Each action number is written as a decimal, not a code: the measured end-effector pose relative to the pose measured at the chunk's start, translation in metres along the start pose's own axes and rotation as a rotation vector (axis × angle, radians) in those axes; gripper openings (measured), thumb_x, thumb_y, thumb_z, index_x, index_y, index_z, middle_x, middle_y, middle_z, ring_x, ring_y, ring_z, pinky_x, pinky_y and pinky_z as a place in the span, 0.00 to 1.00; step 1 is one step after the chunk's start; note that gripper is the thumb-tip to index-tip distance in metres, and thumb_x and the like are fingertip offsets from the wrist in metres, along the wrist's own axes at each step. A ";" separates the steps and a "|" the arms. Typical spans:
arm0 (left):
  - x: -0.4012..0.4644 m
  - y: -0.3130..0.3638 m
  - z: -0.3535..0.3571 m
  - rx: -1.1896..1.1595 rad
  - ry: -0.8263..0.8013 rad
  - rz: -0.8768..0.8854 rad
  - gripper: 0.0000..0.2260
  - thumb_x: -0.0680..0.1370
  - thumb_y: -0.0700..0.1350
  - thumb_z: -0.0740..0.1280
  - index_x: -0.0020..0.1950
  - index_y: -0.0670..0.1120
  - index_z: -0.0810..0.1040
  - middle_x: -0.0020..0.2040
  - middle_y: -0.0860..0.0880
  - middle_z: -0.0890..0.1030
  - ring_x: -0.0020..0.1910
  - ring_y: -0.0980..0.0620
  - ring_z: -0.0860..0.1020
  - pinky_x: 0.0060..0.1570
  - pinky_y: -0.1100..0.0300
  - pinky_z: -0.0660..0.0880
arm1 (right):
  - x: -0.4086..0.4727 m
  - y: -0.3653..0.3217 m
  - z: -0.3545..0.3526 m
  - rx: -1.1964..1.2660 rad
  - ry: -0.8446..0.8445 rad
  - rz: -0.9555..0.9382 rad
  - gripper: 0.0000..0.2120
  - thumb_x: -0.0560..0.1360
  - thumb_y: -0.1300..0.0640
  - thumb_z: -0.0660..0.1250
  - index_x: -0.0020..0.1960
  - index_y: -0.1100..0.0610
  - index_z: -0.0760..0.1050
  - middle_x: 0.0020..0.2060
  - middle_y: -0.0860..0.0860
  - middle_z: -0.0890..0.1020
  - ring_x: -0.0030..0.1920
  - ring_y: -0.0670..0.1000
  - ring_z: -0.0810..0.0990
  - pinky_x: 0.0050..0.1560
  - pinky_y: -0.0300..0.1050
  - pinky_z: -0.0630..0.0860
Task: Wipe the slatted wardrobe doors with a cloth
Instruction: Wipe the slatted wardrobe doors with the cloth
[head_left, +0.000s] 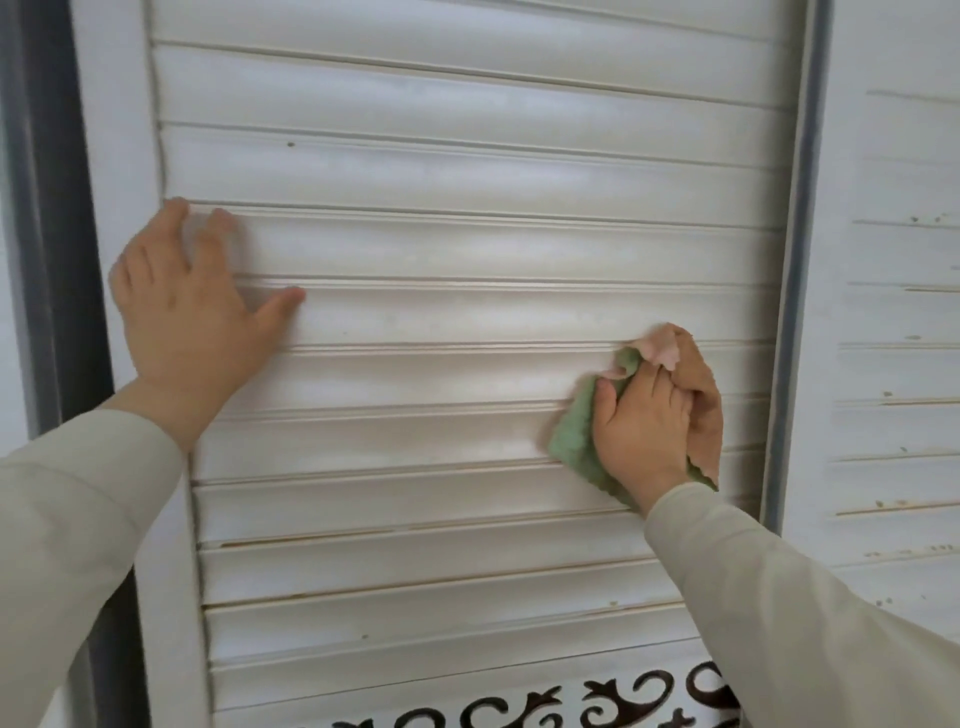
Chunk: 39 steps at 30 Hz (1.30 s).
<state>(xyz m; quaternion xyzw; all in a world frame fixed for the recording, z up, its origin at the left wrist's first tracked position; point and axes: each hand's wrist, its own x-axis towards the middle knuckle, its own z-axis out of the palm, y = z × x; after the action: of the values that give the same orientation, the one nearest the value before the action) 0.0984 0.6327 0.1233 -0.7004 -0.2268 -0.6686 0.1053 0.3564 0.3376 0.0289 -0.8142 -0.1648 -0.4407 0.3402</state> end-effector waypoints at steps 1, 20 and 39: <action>-0.001 -0.001 -0.001 -0.033 -0.008 -0.070 0.37 0.73 0.63 0.70 0.75 0.45 0.63 0.76 0.40 0.61 0.74 0.37 0.60 0.72 0.41 0.55 | 0.002 0.004 -0.001 -0.004 -0.005 0.015 0.35 0.77 0.41 0.47 0.67 0.69 0.66 0.60 0.68 0.74 0.61 0.68 0.71 0.67 0.63 0.62; 0.000 -0.003 -0.011 -0.348 -0.166 -0.658 0.36 0.77 0.70 0.57 0.68 0.39 0.69 0.63 0.40 0.76 0.61 0.38 0.74 0.59 0.47 0.70 | -0.026 -0.070 0.026 0.067 -0.017 0.041 0.37 0.75 0.40 0.45 0.66 0.70 0.67 0.59 0.71 0.73 0.62 0.70 0.70 0.68 0.65 0.60; -0.019 0.035 0.017 -0.582 -0.245 -0.576 0.25 0.80 0.66 0.56 0.53 0.42 0.71 0.42 0.52 0.74 0.39 0.53 0.73 0.41 0.54 0.71 | -0.122 -0.188 0.055 -0.067 -0.127 -0.755 0.28 0.80 0.45 0.54 0.76 0.59 0.63 0.68 0.58 0.73 0.67 0.60 0.70 0.71 0.56 0.54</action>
<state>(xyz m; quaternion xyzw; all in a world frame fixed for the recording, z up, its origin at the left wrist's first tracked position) 0.1297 0.6062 0.1088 -0.6833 -0.2259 -0.6186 -0.3153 0.2150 0.5139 -0.0163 -0.7324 -0.4594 -0.4888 0.1163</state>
